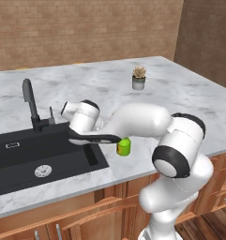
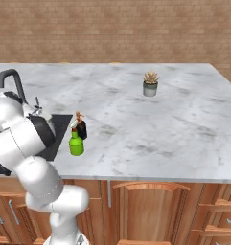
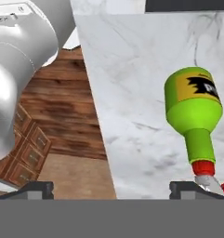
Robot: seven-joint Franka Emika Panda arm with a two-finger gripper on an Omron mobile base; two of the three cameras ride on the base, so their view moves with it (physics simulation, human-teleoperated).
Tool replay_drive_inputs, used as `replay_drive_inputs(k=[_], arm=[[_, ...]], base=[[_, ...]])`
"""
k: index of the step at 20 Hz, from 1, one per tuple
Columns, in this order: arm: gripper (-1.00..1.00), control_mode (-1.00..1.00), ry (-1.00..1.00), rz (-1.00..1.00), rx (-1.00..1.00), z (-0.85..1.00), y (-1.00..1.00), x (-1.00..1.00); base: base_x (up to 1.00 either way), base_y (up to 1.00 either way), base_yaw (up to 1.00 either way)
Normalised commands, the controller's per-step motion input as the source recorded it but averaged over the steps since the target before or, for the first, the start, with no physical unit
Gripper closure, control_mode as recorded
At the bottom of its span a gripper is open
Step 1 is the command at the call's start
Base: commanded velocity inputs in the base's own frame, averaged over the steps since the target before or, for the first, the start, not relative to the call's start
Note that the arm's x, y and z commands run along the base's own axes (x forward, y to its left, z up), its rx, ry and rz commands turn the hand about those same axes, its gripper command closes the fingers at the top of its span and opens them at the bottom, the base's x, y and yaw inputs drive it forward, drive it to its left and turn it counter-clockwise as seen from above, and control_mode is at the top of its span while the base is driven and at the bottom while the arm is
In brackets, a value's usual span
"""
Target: Locate and retrieve the spray and soap dispenser from the cabinet. Place them next to the sink.
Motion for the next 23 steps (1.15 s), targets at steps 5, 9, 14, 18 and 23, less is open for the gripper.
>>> replay_drive_inputs(k=[5,9,14,18,23], arm=[[-1.0,-1.0,0.16,-0.16,0.2,0.43,-0.1,-0.59],[-1.0,-1.0,0.12,-0.21,0.22,0.38,-0.11,-0.58],[-1.0,-1.0,0.03,-0.24,0.24,0.24,-0.17,-0.57],[-1.0,-1.0,0.0,-0.21,0.23,0.23,-0.24,-0.53],[-1.0,-1.0,-0.08,-0.19,0.19,0.17,-0.21,-0.4]], base=[[0.0,0.0,0.0],[0.0,0.0,0.0],[0.0,0.0,0.0],[0.0,0.0,0.0],[0.0,0.0,0.0]])
